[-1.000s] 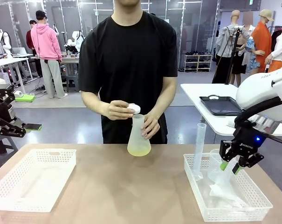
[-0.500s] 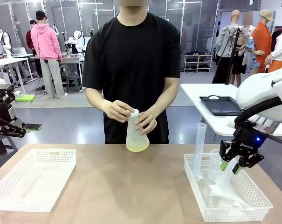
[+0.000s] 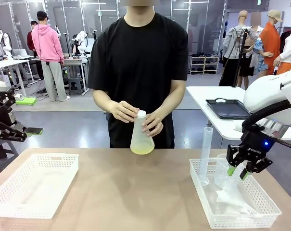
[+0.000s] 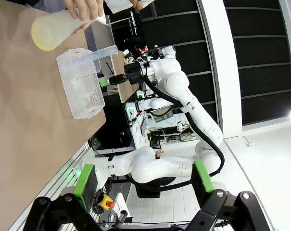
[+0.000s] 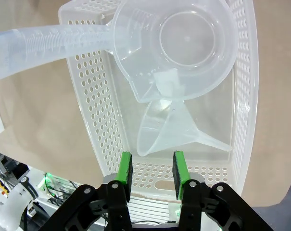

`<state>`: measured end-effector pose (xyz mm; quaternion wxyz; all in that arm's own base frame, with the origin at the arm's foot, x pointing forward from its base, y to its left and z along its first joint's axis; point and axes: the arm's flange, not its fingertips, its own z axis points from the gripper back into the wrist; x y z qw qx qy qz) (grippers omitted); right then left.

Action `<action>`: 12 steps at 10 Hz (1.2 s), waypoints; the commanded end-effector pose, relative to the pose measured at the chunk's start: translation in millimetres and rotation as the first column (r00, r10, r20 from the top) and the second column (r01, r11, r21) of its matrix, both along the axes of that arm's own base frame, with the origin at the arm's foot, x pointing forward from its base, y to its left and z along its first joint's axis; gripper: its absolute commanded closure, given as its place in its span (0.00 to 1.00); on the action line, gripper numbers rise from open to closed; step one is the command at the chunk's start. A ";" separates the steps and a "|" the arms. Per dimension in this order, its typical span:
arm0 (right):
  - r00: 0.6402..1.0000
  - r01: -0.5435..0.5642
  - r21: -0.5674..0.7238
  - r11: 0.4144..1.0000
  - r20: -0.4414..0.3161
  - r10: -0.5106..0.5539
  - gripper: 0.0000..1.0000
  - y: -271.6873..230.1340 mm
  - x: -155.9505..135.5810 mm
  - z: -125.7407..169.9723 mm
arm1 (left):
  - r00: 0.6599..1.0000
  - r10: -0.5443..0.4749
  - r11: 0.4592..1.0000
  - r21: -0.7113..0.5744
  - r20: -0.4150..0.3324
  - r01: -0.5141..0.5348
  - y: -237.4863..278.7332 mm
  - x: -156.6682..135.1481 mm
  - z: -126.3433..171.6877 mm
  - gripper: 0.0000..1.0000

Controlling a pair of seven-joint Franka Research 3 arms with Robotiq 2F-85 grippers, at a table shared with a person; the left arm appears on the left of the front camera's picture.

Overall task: Prepare the solutions needed for the experiment.
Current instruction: When the human places the Big flask in the center of the table, pick up the Big flask and place it in the left Organizing basket.

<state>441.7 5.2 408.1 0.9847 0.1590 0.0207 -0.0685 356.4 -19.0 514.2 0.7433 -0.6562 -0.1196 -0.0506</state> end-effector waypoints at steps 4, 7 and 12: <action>0.993 -0.001 -0.019 1.000 0.115 0.003 0.56 13.2 -10.9 32.5 | 1.000 -0.007 1.000 -0.018 0.010 0.007 -1.4 -0.7 1.4 0.00; 0.930 -0.016 0.116 0.993 0.367 -0.028 0.56 27.8 -47.3 116.2 | 1.000 -0.007 1.000 -0.018 0.010 0.007 -1.4 -0.7 1.4 0.00; 0.890 -0.140 0.496 0.857 0.443 -0.111 0.56 24.4 -86.0 174.8 | 1.000 -0.007 1.000 -0.018 0.010 0.007 -1.4 -0.7 1.4 0.00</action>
